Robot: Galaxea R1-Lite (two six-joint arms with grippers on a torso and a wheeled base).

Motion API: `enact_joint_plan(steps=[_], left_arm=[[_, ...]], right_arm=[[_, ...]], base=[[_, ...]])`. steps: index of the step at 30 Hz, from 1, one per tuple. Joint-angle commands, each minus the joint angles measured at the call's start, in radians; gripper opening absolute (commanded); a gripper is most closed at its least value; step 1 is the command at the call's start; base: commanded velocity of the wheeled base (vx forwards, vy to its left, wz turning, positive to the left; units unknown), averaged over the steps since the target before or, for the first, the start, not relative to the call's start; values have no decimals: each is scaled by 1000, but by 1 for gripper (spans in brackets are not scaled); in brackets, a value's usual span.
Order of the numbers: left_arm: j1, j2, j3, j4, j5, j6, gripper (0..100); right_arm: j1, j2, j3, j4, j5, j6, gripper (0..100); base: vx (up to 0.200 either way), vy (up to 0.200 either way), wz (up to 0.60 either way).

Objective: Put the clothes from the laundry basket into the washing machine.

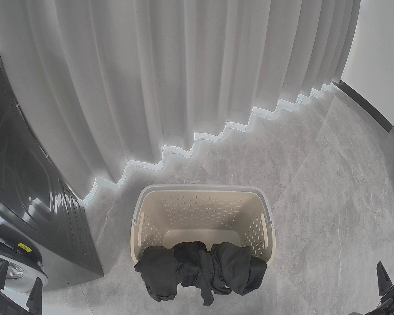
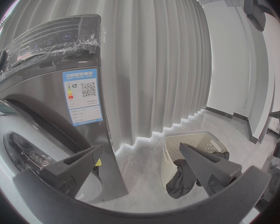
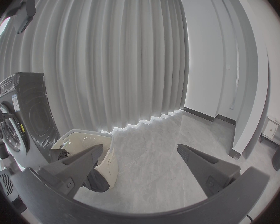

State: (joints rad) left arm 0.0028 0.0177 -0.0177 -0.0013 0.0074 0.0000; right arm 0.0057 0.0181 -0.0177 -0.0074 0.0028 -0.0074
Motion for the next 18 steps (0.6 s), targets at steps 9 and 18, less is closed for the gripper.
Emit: enact_joint_plan(steps=[9,18], left_arm=[[0,-13,18,0,0,0,100],[0,-13,18,0,0,0,100]], right_arm=[[0,-1,18,0,0,0,100],[0,-1,18,0,0,0,100]], base=[[0,0,0],[0,0,0]])
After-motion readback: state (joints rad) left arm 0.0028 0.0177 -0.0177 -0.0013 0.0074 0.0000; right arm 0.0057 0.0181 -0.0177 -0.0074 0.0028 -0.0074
